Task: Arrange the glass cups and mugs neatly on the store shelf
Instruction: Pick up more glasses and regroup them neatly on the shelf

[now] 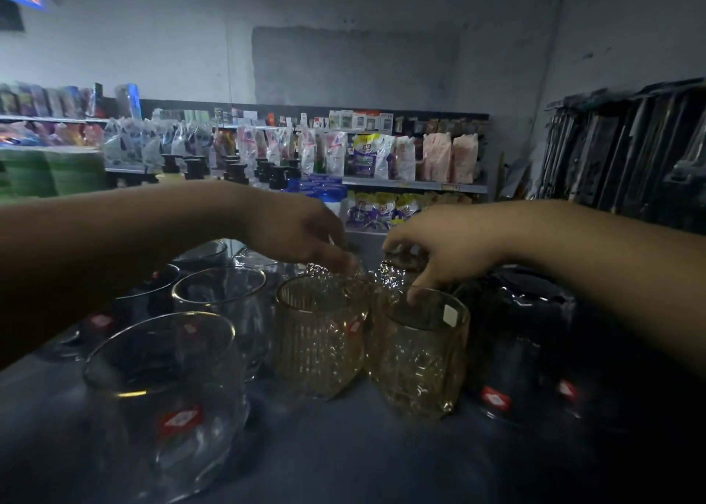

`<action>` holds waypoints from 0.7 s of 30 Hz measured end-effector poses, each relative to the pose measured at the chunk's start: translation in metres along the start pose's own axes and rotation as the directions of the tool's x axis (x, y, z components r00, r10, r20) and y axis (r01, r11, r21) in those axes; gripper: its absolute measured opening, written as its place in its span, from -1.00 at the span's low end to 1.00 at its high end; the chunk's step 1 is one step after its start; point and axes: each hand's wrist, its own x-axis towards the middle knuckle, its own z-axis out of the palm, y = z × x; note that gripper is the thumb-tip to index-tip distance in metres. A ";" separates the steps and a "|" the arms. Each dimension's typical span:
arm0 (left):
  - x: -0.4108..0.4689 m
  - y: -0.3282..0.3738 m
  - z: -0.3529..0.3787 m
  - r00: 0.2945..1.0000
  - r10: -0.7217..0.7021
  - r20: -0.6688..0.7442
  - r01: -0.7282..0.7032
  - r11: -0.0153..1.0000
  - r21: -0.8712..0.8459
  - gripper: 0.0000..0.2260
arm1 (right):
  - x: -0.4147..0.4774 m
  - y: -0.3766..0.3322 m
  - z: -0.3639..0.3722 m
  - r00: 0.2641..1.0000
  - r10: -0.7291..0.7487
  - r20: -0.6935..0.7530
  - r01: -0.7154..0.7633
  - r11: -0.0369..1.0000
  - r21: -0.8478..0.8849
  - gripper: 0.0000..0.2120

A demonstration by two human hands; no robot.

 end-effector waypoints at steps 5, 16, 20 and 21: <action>-0.018 0.018 -0.003 0.924 0.108 -0.368 -0.079 0.993 0.093 -0.75 | -0.026 -0.005 -0.017 0.984 -0.039 -0.176 0.052 0.996 0.069 -0.48; -0.098 0.124 0.052 0.757 -0.004 -0.654 0.139 0.978 0.155 -0.71 | -0.144 -0.056 0.045 0.788 0.297 -0.539 0.119 0.785 0.607 -0.76; -0.090 0.133 0.082 0.806 -0.049 -0.589 0.107 0.992 0.064 -0.69 | -0.152 -0.085 0.085 0.715 0.526 -0.460 0.020 0.643 0.766 -0.84; -0.084 0.133 0.088 0.814 -0.067 -0.577 0.110 0.993 0.041 -0.67 | -0.149 -0.091 0.093 0.686 0.573 -0.448 -0.005 0.620 0.785 -0.86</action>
